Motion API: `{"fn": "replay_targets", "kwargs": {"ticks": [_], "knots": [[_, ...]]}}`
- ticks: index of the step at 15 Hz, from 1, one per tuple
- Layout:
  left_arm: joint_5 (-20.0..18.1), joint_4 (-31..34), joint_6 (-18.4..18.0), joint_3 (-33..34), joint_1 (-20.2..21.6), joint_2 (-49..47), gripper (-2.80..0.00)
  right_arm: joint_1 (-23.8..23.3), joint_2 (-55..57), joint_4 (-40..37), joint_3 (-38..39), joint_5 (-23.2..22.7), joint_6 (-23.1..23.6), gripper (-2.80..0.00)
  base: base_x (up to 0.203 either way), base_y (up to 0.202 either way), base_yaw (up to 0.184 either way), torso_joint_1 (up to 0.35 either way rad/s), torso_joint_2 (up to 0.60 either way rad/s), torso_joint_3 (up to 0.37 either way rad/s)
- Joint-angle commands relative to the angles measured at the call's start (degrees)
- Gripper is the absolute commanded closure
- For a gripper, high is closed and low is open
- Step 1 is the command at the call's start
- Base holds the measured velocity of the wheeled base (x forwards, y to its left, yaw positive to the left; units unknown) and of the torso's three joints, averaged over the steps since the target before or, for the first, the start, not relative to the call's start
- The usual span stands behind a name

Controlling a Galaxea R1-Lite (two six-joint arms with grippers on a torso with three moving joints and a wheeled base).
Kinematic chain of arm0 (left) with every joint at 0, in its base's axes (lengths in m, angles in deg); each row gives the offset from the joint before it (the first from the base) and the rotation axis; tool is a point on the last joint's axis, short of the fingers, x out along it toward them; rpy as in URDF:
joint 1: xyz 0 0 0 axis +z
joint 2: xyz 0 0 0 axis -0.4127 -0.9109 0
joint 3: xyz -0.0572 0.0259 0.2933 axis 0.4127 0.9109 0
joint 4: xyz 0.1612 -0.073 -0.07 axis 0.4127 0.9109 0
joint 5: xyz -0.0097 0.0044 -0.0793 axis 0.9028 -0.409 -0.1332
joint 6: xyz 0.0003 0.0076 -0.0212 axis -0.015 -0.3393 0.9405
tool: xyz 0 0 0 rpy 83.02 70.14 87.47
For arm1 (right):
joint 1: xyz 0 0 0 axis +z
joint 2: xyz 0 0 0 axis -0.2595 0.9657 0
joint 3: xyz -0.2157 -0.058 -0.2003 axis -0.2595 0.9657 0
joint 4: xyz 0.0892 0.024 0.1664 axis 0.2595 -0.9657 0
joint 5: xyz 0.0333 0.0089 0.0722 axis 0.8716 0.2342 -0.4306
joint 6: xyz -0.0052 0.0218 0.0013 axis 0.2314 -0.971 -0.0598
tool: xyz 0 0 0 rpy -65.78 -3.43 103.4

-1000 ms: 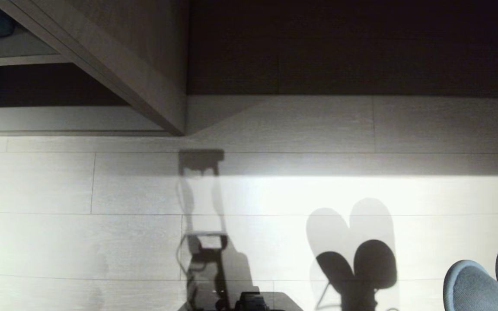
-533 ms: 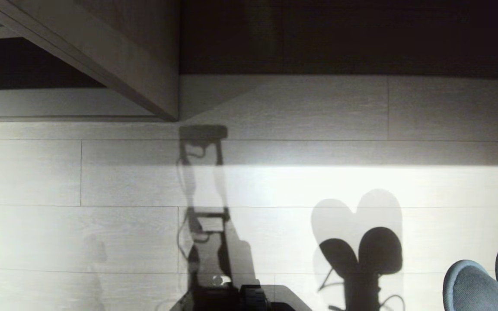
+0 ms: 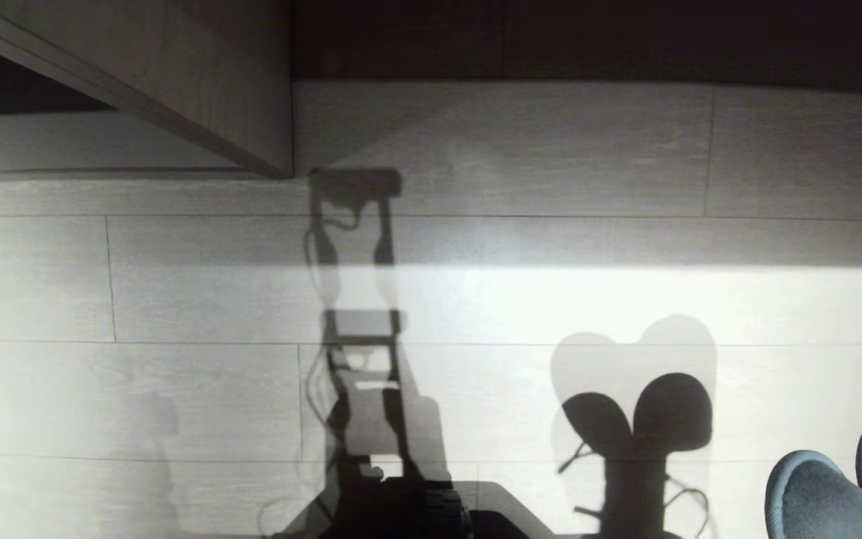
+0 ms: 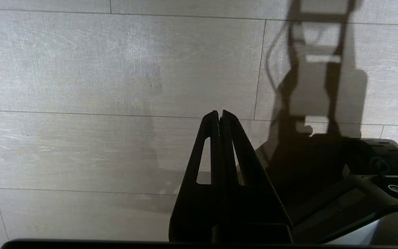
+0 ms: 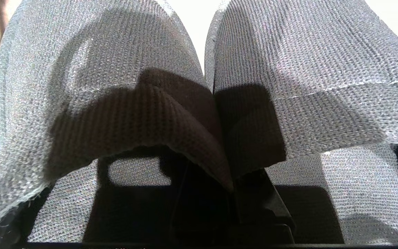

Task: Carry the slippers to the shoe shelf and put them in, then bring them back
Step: Place the slippers on the floor

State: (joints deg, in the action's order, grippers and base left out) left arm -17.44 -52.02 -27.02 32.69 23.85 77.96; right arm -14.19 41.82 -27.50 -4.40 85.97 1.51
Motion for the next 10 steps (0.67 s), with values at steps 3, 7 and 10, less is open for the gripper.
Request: {"fn": "replay_targets", "kwargs": {"ticks": [3, 7, 10], "knots": [[0.0, 0.0, 0.0, 0.0, 0.0, 0.0, 0.0, 0.1, 0.1, 0.1, 0.0, 0.0, 0.1, 0.0, 0.0, 0.0, 0.0, 0.003, 0.0, -0.194], [0.0, 0.0, 0.0, 0.0, 0.0, 0.0, 0.0, 0.1, 0.1, 0.0, 0.0, 0.0, 0.1, 0.0, 0.0, 0.0, 0.0, 0.001, 0.0, -0.18], [0.0, -0.5, 0.1, 0.2, 0.0, 0.0, 0.0, 0.0, 0.1, 0.0, 0.0, 0.0, 0.1, 0.0, 0.0, 0.0, 0.0, 0.002, 0.0, -0.037]]}}
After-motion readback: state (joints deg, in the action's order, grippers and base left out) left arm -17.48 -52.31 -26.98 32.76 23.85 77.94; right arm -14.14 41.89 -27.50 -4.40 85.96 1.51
